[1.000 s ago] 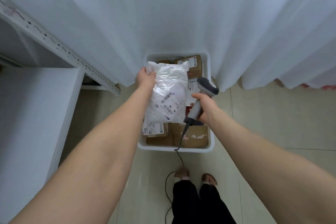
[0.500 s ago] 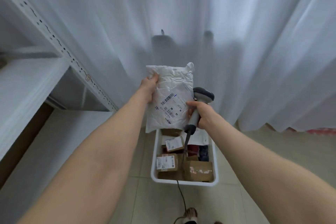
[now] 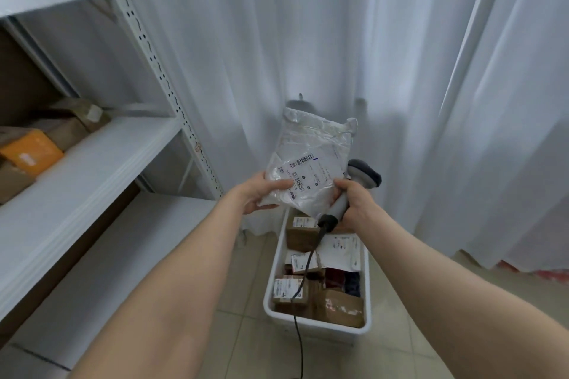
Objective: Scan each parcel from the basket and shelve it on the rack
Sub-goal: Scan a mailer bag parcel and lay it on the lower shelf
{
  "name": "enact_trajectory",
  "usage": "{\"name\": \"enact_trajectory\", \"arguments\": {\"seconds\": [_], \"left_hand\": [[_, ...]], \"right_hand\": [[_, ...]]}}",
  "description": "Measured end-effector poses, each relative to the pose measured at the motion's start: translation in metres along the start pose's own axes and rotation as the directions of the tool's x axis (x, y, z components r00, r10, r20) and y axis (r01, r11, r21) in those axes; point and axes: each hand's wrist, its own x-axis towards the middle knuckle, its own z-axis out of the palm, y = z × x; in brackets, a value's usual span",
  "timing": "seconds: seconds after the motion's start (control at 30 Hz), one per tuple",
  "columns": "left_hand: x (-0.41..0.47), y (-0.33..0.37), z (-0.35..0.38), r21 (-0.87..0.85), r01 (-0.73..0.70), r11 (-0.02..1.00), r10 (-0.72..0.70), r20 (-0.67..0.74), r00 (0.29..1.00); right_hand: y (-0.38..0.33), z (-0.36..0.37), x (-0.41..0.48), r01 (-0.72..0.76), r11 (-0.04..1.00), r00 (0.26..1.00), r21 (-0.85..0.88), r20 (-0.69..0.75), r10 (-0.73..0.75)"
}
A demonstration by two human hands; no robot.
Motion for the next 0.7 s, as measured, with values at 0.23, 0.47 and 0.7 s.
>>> {"name": "enact_trajectory", "arguments": {"seconds": [0.23, 0.47, 0.7], "left_hand": [[-0.06, -0.006, 0.0, 0.054, -0.101, 0.993, 0.112, -0.277, 0.954], [-0.08, -0.017, -0.009, 0.147, -0.051, 0.988, 0.121, -0.518, 0.847], [-0.096, -0.036, -0.036, 0.118, -0.015, 0.993, 0.079, -0.567, 0.82]], "right_hand": [[0.008, -0.022, -0.06, 0.178, 0.981, 0.983, -0.077, 0.053, -0.174], [0.01, 0.0, -0.126, 0.305, 0.836, 0.917, -0.456, 0.377, -0.129], [0.034, 0.023, -0.144, 0.281, 0.784, 0.915, -0.553, 0.4, -0.047]]}}
